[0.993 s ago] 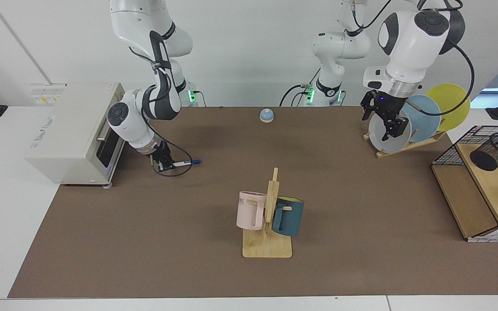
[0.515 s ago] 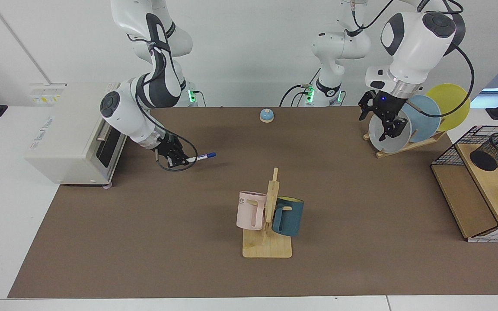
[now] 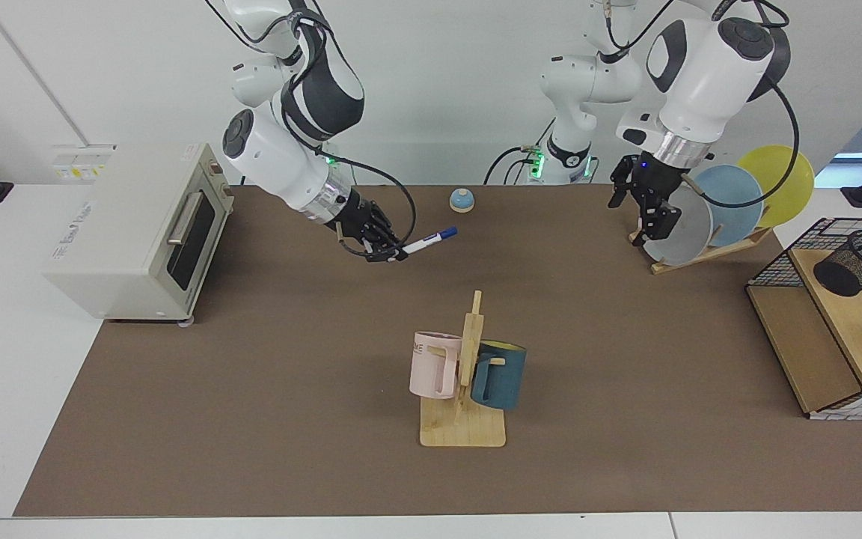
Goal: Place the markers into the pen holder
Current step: 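Carry the marker toward the middle while the left gripper reaches toward it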
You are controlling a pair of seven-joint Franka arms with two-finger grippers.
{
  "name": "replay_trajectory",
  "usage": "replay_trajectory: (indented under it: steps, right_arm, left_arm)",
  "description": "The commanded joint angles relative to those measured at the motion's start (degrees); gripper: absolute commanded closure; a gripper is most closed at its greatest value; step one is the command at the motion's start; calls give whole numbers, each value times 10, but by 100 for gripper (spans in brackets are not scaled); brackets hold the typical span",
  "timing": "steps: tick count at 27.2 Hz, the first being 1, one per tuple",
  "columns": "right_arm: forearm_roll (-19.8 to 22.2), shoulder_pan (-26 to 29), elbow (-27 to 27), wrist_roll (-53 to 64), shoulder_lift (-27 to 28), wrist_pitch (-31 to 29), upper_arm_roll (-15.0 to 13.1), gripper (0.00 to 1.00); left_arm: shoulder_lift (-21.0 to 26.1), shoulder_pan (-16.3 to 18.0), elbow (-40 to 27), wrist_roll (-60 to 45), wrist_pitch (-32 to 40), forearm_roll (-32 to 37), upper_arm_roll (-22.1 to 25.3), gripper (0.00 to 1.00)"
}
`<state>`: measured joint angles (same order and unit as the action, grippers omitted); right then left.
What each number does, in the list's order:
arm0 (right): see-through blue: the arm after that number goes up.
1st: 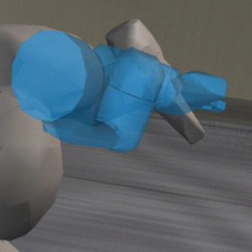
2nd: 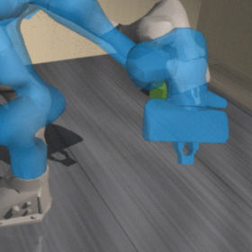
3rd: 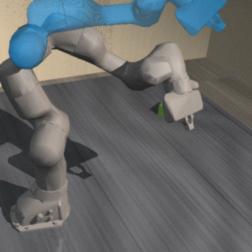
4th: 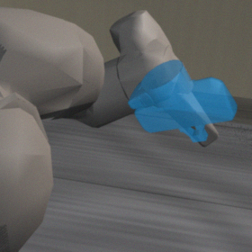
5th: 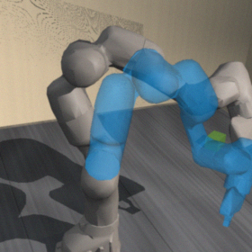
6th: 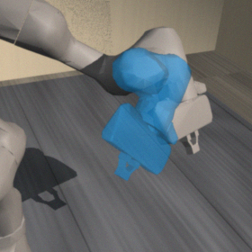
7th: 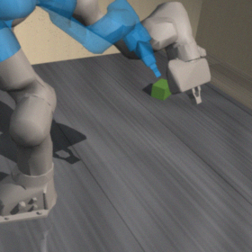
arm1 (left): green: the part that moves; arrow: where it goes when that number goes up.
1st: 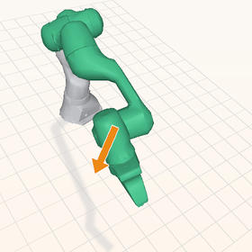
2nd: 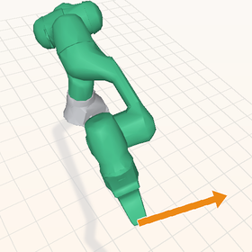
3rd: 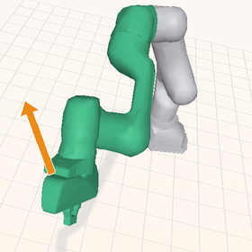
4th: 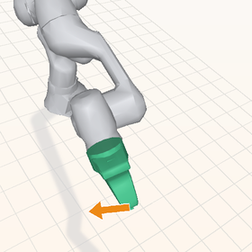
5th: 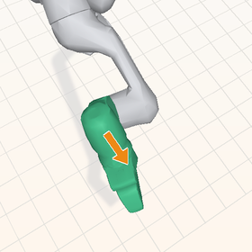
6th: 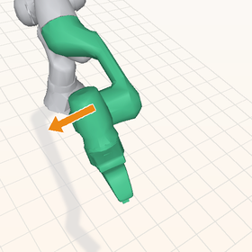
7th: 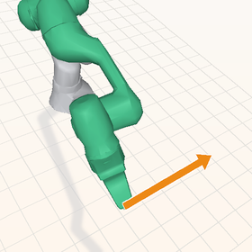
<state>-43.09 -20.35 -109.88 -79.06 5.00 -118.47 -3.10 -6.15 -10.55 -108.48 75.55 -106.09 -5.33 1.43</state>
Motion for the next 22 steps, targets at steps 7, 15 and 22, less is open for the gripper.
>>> replay_trajectory:
  steps: [7, 15, 22]
  right_arm:
    - [-74, -87, 7, -64, 4, -100, -2, 100]
    - [-74, -146, 8, -124, 4, -154, -2, 100]
    - [-74, -176, 8, -159, 4, -195, -2, 100]
  left_arm:
    - [-7, -54, -1, 37, -28, -22, -12, 0]
    - [-4, -65, 5, -37, -28, -21, -44, 0]
    - [-4, -66, 11, -42, -46, -11, -73, 0]
